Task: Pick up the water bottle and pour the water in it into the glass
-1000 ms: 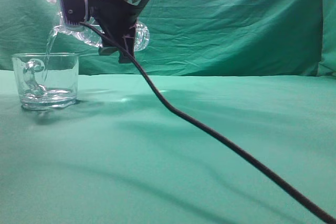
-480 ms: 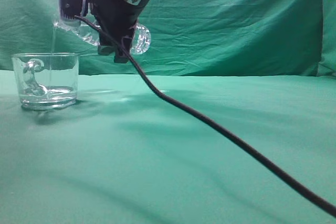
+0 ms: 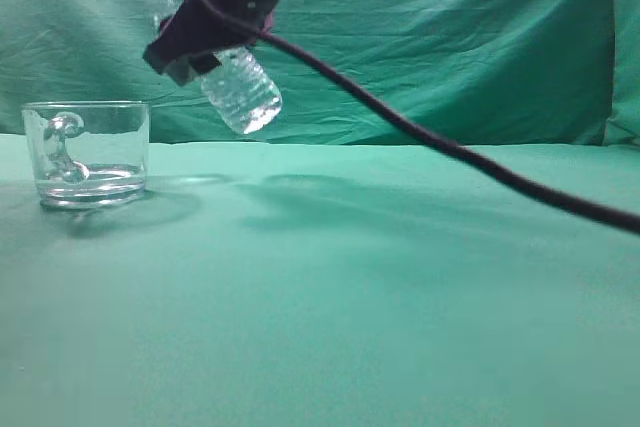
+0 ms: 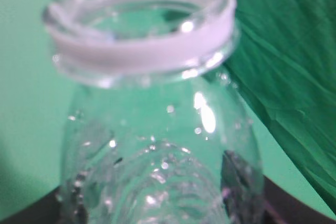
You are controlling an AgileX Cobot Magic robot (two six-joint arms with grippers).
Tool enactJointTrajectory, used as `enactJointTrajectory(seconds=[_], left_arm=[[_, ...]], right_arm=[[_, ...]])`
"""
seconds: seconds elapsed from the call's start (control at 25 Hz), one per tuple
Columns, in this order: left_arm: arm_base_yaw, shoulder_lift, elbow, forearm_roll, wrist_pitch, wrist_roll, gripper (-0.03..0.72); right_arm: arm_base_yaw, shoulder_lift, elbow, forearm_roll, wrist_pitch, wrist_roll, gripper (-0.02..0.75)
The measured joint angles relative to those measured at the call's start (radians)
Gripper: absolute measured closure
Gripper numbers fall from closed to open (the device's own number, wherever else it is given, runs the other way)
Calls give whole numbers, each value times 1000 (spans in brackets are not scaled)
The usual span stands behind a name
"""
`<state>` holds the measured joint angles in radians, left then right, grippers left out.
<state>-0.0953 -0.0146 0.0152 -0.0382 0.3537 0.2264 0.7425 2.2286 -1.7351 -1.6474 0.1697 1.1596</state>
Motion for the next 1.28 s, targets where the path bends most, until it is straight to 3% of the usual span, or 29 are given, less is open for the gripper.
enactJointTrajectory(seconds=[0.36, 0.68, 1.0, 1.28], left_arm=[[0, 0, 0, 0, 0, 0, 688], [0, 0, 0, 0, 0, 0, 688], [0, 0, 0, 0, 0, 0, 688], [0, 0, 0, 0, 0, 0, 688]], right_arm=[[0, -309, 154, 372, 125, 39, 305], [-30, -606, 520, 425, 91, 45, 305], [-257, -847, 813, 412, -151, 122, 305], [-520, -888, 985, 381, -448, 98, 305]])
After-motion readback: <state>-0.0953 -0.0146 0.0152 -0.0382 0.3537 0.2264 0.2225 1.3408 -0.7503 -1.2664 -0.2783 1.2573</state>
